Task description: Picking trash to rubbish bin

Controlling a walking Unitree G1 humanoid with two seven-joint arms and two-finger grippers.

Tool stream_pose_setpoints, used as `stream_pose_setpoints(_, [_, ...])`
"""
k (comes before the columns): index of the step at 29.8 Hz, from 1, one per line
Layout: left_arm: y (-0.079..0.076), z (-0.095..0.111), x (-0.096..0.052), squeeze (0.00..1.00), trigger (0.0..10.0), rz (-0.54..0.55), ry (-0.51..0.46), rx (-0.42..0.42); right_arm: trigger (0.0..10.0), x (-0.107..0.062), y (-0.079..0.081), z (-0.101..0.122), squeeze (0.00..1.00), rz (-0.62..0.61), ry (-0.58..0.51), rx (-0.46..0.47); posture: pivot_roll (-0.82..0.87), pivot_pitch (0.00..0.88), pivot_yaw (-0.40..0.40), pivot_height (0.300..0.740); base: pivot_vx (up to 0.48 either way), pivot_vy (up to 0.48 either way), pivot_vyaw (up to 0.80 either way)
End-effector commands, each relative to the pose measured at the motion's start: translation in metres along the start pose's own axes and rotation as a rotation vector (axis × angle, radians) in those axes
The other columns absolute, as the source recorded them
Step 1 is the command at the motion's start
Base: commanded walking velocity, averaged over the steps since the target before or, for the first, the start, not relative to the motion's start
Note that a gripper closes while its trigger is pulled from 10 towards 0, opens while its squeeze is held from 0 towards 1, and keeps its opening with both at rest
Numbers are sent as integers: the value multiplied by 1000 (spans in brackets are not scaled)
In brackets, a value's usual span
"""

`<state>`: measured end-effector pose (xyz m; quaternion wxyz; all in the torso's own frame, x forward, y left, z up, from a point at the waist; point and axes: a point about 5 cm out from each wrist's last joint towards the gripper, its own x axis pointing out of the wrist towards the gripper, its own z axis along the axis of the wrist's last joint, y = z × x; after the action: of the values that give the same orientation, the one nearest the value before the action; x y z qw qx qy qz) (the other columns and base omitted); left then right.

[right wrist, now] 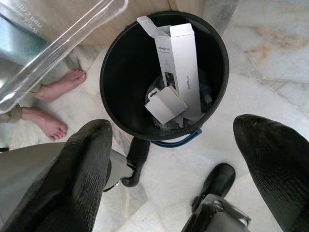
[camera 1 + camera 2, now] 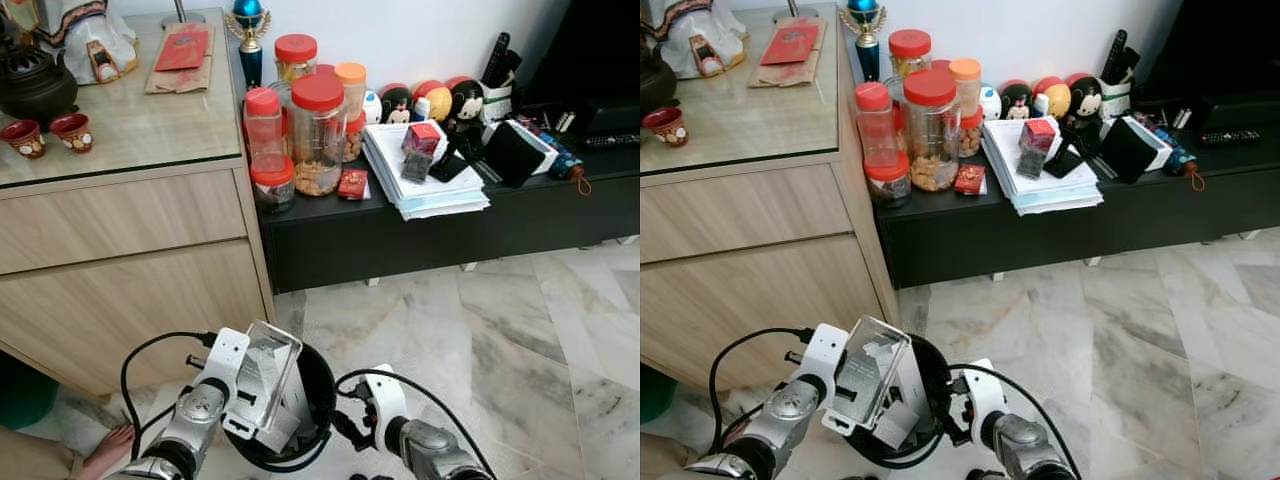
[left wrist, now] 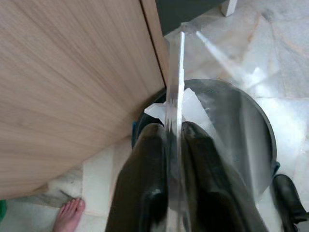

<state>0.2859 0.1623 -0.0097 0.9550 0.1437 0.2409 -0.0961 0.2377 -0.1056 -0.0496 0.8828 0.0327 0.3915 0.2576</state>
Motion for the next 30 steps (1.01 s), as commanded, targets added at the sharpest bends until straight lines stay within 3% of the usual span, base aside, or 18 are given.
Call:
stream_pose_setpoints(1, [-2,-4,-1,1000,10000,-18,17,0,10000,-1,-1,-3,0,-9,5,15,133,172,-17,740,0,0,0])
stream_pose_setpoints(14, [-1,-8,-2,1000,10000,-11,29,-11,10000,-1,0,-6,0,-19,4,31,137,173,-17,740,0,0,0])
stream_pose_setpoints(15, [0,-10,-3,0,10000,-5,37,-14,10000,-1,-1,-8,0,-36,10,30,137,173,-15,740,0,0,0])
stream_pose_setpoints(19, [2,-14,-5,0,10000,5,48,-8,10000,-2,-3,-10,0,-61,10,23,137,173,-15,740,0,0,0])
stream_pose_setpoints(21, [12,-35,-13,0,10000,71,122,-22,10000,-5,-8,-16,0,-124,10,59,136,174,-11,740,0,0,0])
stream_pose_setpoints(24, [20,-52,-22,0,10000,121,183,-40,10000,-8,-11,-23,0,-159,22,49,142,173,-11,740,0,0,0])
stream_pose_setpoints(25, [23,-67,-30,0,10000,148,238,-50,10000,-9,-13,-28,0,-181,34,45,145,175,-10,740,0,0,0])
stream_pose_setpoints(30, [29,-108,-57,0,10000,218,389,-96,10000,-14,-17,-41,0,-237,67,48,143,174,-10,740,0,0,0])
